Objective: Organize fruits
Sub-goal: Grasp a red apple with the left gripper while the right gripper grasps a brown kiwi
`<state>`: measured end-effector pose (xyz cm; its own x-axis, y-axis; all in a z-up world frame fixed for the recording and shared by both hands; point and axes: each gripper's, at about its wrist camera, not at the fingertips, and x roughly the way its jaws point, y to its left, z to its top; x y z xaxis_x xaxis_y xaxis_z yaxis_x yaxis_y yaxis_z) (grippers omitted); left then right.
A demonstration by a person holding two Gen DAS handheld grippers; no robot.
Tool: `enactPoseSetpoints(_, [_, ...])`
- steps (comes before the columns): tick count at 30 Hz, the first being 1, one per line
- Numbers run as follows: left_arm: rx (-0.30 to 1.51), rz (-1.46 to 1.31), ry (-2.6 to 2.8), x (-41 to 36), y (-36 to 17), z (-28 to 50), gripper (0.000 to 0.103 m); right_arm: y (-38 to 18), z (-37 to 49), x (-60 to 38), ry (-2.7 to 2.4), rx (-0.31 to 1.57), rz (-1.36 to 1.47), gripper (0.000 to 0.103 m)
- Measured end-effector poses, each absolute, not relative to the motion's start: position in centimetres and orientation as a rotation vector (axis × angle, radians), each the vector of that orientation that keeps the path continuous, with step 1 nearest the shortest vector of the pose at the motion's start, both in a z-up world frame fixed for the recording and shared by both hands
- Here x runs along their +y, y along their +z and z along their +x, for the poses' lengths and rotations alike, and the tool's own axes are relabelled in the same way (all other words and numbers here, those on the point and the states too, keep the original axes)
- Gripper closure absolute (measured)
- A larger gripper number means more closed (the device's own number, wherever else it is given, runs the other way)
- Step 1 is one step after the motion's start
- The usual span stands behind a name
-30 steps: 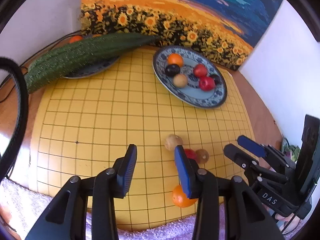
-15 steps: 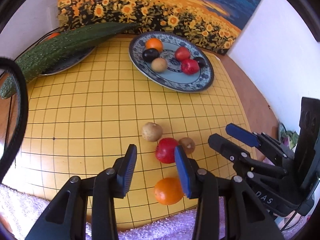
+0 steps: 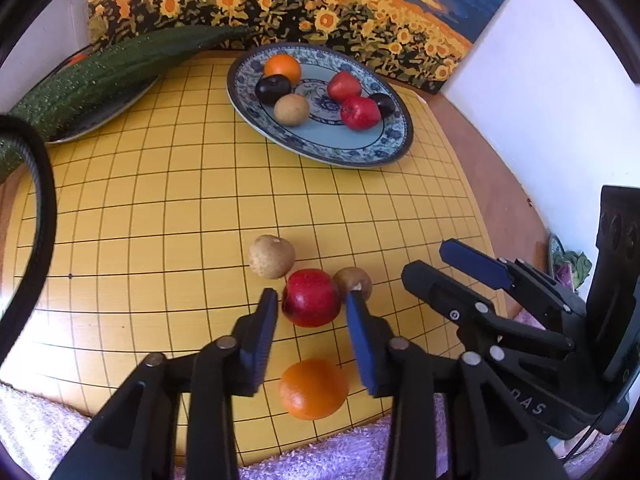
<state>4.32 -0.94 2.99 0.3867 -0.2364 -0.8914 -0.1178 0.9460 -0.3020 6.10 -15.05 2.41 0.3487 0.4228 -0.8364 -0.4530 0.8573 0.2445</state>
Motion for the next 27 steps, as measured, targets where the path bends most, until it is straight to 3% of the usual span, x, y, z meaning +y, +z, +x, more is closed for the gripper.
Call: enactPoseSetpoints(27, [1.144,-0.384,0.057,3.0,3.8,2.4,0.071,2.1,4.7,-12.1,0.667,1.088,-0.101,0.051])
